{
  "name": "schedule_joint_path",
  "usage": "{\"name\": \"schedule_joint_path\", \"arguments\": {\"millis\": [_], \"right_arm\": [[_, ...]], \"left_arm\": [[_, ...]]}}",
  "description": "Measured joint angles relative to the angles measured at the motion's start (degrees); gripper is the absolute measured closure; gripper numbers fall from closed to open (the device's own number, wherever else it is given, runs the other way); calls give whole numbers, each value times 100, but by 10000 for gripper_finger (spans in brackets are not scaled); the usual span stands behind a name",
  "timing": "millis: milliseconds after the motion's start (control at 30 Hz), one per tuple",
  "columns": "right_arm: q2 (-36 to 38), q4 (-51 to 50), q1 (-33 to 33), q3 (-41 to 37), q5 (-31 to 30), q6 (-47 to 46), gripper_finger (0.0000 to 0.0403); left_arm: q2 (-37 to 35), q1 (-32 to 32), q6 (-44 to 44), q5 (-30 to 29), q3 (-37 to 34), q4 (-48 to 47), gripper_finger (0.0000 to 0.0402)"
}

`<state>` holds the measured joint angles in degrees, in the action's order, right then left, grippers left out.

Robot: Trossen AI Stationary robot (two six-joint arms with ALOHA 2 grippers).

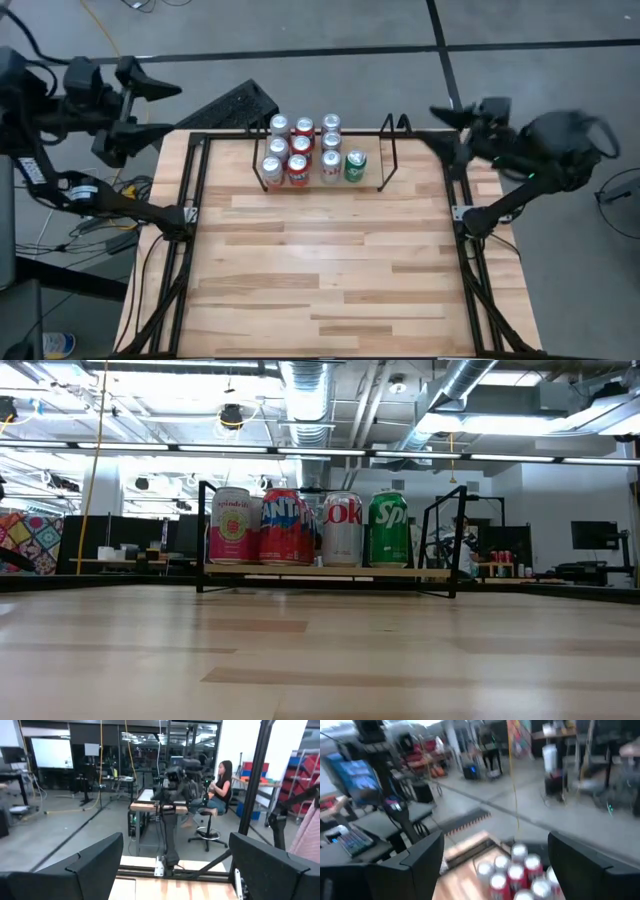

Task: Place canned beverage on shelf
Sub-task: Return to Home Position

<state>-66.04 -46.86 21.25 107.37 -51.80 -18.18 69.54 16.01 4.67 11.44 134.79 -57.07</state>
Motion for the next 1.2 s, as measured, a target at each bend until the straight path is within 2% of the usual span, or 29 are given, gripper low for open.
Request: {"name": "schedule_joint_path", "arguments": {"millis": [100,200,467,600,667,733,833,1000,1100,1200], "right_arm": [[328,607,-8,-2,674,801,74],[756,688,-2,5,1148,1191,74],[2101,-186,-6,-202,1118,765,74],[2732,-188,-7,-1043,1097,566,74],[3091,-122,0,-1630,832,398,74],[3526,179,-3,-2266,540,250,74],[4273,1011,-8,-3227,706,227,74],[5422,2414,-4,-4824,1430,761,74],[6080,3188,-6,-5648,1447,1046,74],[6594,3792,-4,-6394,1435,1305,74]], "left_arm": [[-72,0,15,25,-2,-31,51],[-156,0,-44,31,-11,-365,51],[-342,2,-67,-161,-11,-768,51],[-524,2,52,-437,-146,-991,51],[-713,2,53,-488,-440,-849,51],[-954,2,63,-524,-894,-623,51],[-1478,2,197,-613,-1900,-26,51],[-2685,2,611,-632,-4177,1457,52],[-3391,2,977,-616,-5550,2454,52],[-4052,2,1279,-611,-6717,3024,52]]}}
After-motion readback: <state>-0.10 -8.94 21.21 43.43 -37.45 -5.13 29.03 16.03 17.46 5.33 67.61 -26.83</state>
